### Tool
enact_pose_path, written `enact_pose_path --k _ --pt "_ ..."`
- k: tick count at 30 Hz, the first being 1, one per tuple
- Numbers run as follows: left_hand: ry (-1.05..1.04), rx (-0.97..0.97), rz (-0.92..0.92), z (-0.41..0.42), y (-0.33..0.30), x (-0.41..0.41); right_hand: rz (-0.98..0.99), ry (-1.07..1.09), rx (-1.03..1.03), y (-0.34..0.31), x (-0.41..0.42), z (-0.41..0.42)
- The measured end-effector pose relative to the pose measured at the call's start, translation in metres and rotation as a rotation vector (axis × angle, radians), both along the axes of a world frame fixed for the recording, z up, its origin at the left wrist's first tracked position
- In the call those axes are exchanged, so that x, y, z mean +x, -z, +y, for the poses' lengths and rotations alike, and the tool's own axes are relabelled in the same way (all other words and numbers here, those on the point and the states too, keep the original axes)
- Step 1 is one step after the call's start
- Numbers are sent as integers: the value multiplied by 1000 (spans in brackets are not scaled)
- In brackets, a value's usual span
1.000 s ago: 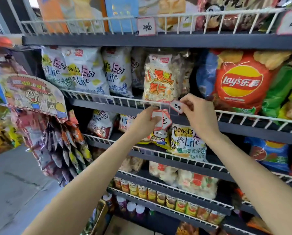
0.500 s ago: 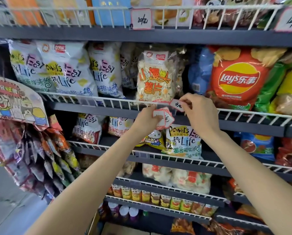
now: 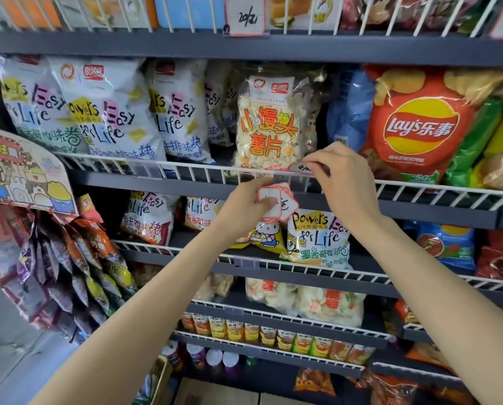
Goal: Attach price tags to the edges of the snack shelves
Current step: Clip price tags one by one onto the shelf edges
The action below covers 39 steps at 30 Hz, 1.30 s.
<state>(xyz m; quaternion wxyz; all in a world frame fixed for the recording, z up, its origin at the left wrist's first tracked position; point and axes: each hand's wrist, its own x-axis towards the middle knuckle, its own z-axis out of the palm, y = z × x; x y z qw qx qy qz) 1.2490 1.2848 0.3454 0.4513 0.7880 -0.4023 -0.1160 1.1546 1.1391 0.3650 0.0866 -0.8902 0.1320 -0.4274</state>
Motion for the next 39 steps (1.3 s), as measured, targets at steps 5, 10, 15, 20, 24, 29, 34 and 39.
enact_pose_path --k 5,10,15,20,24,29,34,39 --pt "21 112 -84 8 4 5 32 -15 -41 -2 1 6" --pt "38 143 -135 12 1 11 68 3 -211 -9 4 12" --pt "57 142 -131 13 2 15 123 67 -371 -8 12 12" --pt "62 144 -147 12 3 19 101 40 -427 -8 13 11" --pt "68 149 -149 11 4 19 202 50 -368 2 15 7" --pt "74 143 -143 12 5 21 165 84 -367 17 16 7" --pt "75 147 -145 11 5 23 98 127 -435 25 11 8" --pt "71 144 -161 10 6 22 111 134 -491 27 8 10"
